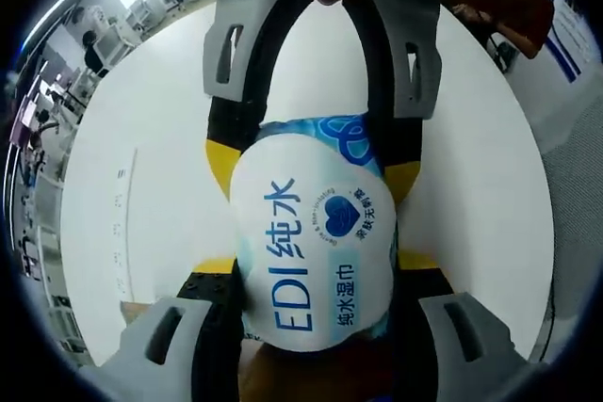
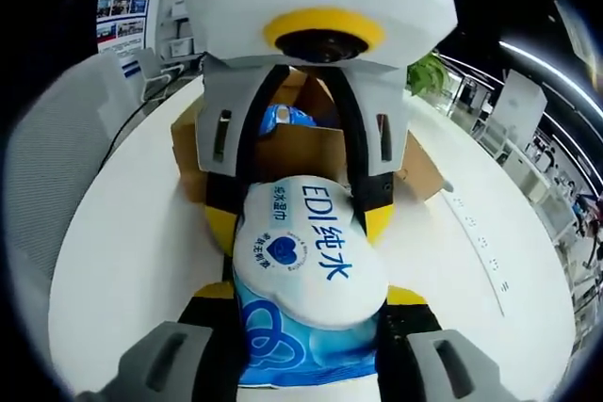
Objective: Operate the shoe box by opening the lid, removing the specified soft item, and placing it in the target area until the item is outside and the box remains undamaged.
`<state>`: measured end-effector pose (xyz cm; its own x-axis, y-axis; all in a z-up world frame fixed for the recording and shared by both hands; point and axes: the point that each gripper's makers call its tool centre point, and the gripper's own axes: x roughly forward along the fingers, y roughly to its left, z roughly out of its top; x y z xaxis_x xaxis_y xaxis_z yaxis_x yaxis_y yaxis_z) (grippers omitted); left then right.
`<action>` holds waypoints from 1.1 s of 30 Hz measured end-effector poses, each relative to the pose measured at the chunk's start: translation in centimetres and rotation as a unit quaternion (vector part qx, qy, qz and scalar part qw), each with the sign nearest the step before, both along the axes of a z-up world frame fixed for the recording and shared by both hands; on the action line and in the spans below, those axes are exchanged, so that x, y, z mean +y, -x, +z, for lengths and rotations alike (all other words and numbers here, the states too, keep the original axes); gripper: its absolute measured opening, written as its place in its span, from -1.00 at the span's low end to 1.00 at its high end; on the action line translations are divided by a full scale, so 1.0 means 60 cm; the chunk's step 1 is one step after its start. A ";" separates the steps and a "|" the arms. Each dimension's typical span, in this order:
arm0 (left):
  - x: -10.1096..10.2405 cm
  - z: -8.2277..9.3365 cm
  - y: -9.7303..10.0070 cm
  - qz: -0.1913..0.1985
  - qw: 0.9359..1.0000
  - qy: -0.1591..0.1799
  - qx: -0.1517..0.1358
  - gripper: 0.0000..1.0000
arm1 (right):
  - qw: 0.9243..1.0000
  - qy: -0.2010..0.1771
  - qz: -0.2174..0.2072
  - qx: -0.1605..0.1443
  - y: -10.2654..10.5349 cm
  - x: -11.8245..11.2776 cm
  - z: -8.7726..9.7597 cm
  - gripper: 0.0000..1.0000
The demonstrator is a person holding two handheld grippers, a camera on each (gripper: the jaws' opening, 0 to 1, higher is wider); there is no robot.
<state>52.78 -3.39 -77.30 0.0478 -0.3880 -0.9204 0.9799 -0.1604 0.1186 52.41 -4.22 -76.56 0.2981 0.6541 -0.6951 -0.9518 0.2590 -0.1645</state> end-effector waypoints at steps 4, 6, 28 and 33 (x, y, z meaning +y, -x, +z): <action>-0.006 0.002 0.001 0.007 1.000 0.011 0.006 0.25 | 1.000 0.009 0.006 0.000 0.000 -0.011 -0.006 0.06; -0.006 0.000 0.000 0.005 1.000 0.009 0.005 0.25 | 1.000 0.010 0.008 -0.002 0.003 -0.013 -0.003 0.06; 0.032 0.049 0.013 -0.002 1.000 -0.006 -0.008 0.26 | 0.999 0.049 -0.006 -0.005 0.033 -0.064 0.033 0.01; 0.036 0.065 0.018 0.003 1.000 0.000 -0.005 0.28 | 0.999 0.052 -0.016 -0.004 0.044 -0.073 0.048 0.00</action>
